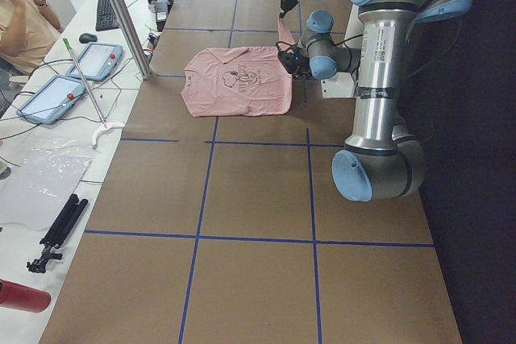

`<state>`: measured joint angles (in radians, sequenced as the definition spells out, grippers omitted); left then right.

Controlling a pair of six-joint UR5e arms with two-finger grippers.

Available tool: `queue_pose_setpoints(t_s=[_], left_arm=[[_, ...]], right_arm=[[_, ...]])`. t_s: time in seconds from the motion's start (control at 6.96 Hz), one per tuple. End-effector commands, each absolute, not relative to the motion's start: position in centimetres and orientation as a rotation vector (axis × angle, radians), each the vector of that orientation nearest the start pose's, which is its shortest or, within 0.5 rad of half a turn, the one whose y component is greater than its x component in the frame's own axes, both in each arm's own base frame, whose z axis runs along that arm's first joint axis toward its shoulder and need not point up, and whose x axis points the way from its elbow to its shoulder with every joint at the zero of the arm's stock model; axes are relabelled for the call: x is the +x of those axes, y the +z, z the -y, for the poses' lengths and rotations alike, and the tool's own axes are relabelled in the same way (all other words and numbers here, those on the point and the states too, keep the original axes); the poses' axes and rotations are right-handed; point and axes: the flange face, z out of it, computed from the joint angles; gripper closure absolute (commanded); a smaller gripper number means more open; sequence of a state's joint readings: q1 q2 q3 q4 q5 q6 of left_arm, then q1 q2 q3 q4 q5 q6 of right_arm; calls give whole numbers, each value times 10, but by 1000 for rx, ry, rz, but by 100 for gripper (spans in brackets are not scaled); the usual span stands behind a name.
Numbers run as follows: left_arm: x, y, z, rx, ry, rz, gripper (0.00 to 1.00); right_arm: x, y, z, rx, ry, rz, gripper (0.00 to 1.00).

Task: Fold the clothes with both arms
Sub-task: 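Grasp the hem corners and lift them over toward the collar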

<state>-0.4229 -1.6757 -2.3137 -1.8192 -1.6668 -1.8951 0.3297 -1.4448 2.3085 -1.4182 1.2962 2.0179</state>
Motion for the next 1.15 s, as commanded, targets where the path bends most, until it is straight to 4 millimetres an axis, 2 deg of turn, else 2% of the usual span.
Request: queue_pose_setpoints(t_s=[0.0,0.14,0.29,0.43,0.57,0.72,0.86,1.01], left_arm=[[387,271,409,174,-677,-1011,100],[413,273,466,206,-717,-961,100],[401,271,488,257,-689,-939,100],[383,269,501,287,-698,-935,100],[370,274,515,333,-657,-903,100],[360,275,523,349,-658,-894,100],[353,275,529,358,-670,-893,100],[364,294,542,367,-683,-861,100]], right_arm=[[-390,251,449,278,814,944,100],[-389,262,491,313,794,885,100],[-367,265,510,298,784,877,100],[-362,276,525,299,785,847,100],[-378,267,558,310,784,824,100],[-403,250,584,306,788,814,100],[-410,259,602,307,797,799,100],[-430,285,623,308,801,797,100]])
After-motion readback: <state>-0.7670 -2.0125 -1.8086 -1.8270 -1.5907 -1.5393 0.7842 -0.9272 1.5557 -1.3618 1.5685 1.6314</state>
